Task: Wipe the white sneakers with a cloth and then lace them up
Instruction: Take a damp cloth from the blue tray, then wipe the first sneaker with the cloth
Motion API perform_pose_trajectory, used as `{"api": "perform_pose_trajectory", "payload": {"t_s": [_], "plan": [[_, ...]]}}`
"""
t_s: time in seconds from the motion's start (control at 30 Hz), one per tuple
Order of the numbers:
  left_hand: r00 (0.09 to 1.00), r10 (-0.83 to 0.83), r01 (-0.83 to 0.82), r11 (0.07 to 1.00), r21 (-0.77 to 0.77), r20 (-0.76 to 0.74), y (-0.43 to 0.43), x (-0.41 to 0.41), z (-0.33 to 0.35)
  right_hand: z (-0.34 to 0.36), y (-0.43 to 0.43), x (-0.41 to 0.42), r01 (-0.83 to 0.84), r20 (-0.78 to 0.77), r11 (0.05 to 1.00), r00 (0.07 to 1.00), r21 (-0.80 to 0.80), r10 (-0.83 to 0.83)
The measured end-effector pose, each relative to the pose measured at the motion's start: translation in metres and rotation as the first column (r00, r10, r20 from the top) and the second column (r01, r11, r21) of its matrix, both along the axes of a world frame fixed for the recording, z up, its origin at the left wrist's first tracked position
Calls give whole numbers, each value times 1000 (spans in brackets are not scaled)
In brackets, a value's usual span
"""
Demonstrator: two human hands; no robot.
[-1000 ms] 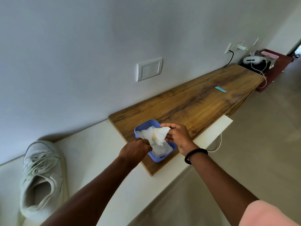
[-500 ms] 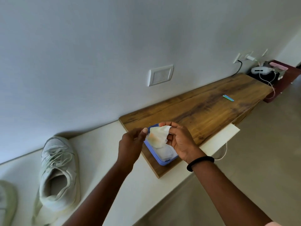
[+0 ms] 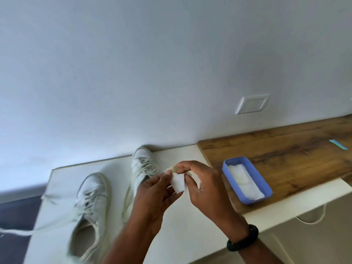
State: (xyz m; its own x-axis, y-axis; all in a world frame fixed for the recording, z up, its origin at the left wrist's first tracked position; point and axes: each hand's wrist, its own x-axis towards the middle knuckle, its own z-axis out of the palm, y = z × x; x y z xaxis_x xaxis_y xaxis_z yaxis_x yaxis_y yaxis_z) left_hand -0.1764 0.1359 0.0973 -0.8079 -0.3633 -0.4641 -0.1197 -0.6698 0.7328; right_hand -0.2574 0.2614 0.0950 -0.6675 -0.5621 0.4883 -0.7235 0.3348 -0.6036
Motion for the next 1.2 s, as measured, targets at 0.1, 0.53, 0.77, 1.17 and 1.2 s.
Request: {"api": "perform_pose_trajectory", "payload": {"t_s": [0.1, 0.53, 0.77, 1.17, 1.2], "plan": [[999, 42, -39, 991, -129, 15, -29, 32, -2, 3, -24, 14, -24, -41, 999, 999, 22, 25], [994, 98, -112, 825, -553, -55, -109, 107, -4, 0, -100, 72, 103, 554, 983, 832, -152, -2], [997, 77, -55, 770, -635, 6, -125, 130, -6, 2, -111, 96, -118, 877, 959, 387, -258, 284], [990, 8, -58, 935, -350, -142, -124, 153, -3, 6, -129, 119, 168, 928, 914, 36, -370, 370], [990, 14, -64, 930, -361, -142, -124, 154, -4, 4, -129, 121, 176, 924, 912, -26, -370, 380]]}}
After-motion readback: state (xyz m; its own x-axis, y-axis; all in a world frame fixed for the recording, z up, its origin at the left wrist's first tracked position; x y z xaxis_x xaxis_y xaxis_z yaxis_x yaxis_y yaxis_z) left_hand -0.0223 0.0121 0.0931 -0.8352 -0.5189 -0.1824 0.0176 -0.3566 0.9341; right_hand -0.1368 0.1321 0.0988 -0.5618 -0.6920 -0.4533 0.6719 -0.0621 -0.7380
